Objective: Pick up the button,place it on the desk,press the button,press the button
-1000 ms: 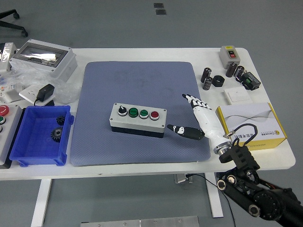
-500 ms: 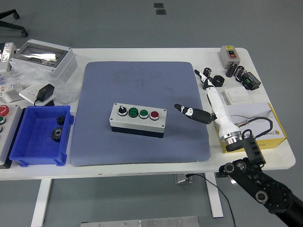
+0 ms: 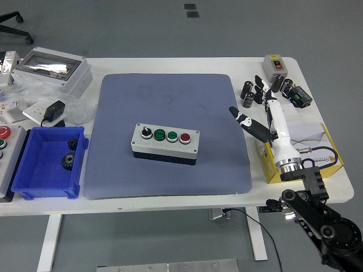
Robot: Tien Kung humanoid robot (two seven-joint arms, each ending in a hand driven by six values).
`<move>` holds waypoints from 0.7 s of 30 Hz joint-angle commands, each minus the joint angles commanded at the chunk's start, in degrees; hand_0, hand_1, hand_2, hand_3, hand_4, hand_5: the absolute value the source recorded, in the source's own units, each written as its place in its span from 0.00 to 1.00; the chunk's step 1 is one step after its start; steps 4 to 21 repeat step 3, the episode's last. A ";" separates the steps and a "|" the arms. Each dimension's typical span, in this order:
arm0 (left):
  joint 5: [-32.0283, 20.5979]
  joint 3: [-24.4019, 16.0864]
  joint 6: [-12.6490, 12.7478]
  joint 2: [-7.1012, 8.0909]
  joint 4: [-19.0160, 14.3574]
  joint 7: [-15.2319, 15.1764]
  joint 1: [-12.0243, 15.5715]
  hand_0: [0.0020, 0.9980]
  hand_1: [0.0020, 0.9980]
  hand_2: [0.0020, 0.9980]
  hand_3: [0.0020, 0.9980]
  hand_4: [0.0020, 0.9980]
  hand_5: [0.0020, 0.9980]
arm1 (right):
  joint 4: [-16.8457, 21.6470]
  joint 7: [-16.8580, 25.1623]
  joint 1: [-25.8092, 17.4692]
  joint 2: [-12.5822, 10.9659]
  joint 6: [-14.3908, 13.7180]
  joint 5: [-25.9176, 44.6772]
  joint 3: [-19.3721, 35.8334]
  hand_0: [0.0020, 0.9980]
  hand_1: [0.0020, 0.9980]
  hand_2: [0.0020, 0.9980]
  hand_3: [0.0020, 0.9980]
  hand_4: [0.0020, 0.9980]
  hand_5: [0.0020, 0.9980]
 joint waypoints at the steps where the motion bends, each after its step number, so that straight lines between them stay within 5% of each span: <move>1: 0.18 -0.09 -0.02 -0.06 0.00 0.02 0.00 0.63 0.55 0.51 0.61 0.54 0.21 | 0.24 0.04 -0.33 0.00 0.13 0.12 0.58 0.90 0.91 0.95 0.98 0.90 0.50; 21: 0.41 -0.20 -0.03 -0.16 0.00 0.06 -0.02 0.63 0.55 0.51 0.61 0.54 0.21 | 0.93 0.06 -1.09 -0.10 0.49 0.37 1.96 0.90 0.91 0.95 0.98 0.90 0.50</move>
